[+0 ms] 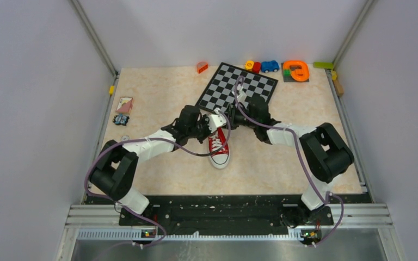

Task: Tie the shoes
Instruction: Wrap the shoelace around the shoelace.

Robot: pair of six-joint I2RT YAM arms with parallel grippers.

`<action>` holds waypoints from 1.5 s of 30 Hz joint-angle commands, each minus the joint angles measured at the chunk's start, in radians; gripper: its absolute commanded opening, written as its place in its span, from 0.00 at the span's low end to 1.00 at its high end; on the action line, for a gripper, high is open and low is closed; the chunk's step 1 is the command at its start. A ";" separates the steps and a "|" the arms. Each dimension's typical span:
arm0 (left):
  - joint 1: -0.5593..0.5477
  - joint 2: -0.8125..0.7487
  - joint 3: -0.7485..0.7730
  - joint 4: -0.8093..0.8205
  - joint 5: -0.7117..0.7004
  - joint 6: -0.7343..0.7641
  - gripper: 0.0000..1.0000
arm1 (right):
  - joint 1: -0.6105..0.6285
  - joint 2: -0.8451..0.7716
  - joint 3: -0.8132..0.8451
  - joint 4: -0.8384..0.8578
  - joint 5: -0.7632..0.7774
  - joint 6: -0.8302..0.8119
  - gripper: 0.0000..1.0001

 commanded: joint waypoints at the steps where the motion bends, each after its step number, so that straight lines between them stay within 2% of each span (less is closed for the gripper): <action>1: 0.003 0.014 -0.011 0.082 0.056 -0.039 0.00 | 0.016 0.031 0.063 0.014 -0.017 0.024 0.15; 4: 0.006 0.015 -0.020 0.098 0.046 -0.059 0.00 | 0.015 0.029 0.067 -0.001 0.014 0.018 0.28; 10: 0.022 0.003 -0.036 0.129 0.071 -0.085 0.00 | -0.009 0.012 0.092 -0.083 0.100 -0.009 0.39; 14: 0.025 0.007 -0.037 0.132 0.080 -0.090 0.00 | -0.031 -0.035 0.050 -0.081 0.144 -0.033 0.55; 23: 0.032 0.017 -0.033 0.129 0.084 -0.093 0.00 | -0.085 -0.103 -0.042 -0.072 0.182 -0.059 0.62; 26: 0.035 0.014 -0.033 0.122 0.085 -0.091 0.00 | -0.091 -0.119 -0.074 -0.073 0.191 -0.097 0.56; 28: 0.037 0.009 -0.032 0.113 0.086 -0.088 0.00 | -0.091 -0.121 -0.098 -0.053 0.167 -0.130 0.38; 29: 0.039 0.006 -0.032 0.108 0.086 -0.086 0.00 | -0.091 -0.118 -0.115 -0.024 0.142 -0.145 0.33; 33: 0.041 -0.002 -0.030 0.086 0.085 -0.087 0.00 | -0.078 -0.105 -0.164 0.069 0.091 -0.158 0.21; 36: 0.041 0.002 -0.021 0.071 0.089 -0.087 0.00 | -0.048 -0.070 -0.134 0.051 0.072 -0.185 0.20; 40: 0.041 0.002 -0.016 0.062 0.087 -0.085 0.00 | -0.024 -0.015 -0.072 0.006 0.080 -0.204 0.25; 45: 0.042 -0.001 -0.015 0.057 0.089 -0.090 0.00 | -0.011 0.035 -0.029 -0.037 0.083 -0.219 0.25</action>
